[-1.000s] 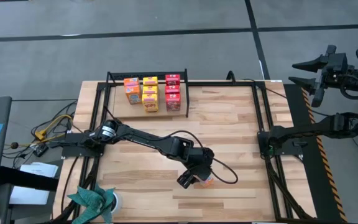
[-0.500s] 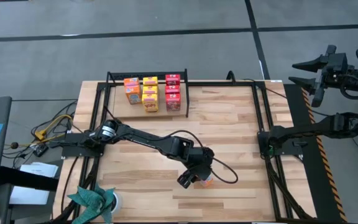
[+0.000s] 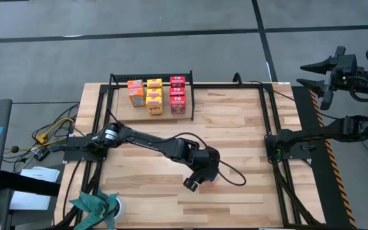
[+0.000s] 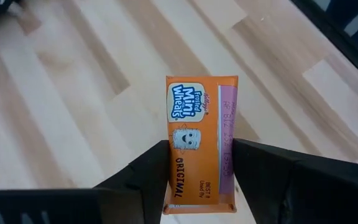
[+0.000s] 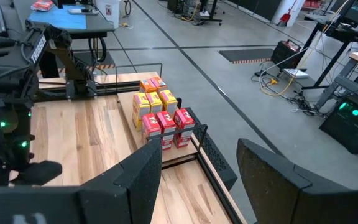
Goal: Stack cereal on shelf
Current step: Put the orange cereal box on the shelf aligned with the other orange cereal box
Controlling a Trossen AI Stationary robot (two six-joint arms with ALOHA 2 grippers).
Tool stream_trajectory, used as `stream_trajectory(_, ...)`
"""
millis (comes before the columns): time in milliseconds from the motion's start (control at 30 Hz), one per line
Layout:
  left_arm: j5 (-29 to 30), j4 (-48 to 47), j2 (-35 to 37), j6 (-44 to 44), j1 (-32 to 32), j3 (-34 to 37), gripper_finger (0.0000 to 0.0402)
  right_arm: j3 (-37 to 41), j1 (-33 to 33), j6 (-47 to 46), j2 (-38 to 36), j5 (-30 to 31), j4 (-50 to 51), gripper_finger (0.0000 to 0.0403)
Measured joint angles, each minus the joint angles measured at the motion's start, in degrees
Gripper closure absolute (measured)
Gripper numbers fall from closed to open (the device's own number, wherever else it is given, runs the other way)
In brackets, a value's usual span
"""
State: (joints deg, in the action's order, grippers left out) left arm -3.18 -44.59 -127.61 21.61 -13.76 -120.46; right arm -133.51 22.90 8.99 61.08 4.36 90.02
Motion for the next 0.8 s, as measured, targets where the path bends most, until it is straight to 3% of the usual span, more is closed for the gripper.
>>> stream_trajectory(367, 2.6, -21.7, 0.4, -10.7, 0.8, -14.6, 0.0244, 0.0, 0.0, 0.5, 0.0, 0.0, 0.0, 0.0171)
stream_trajectory(800, 15.4, -41.2, 17.3, -23.9, 2.9, -12.2, 0.0244, 0.0, 0.0, 3.4, 0.0, 0.0, 0.0, 0.0171)
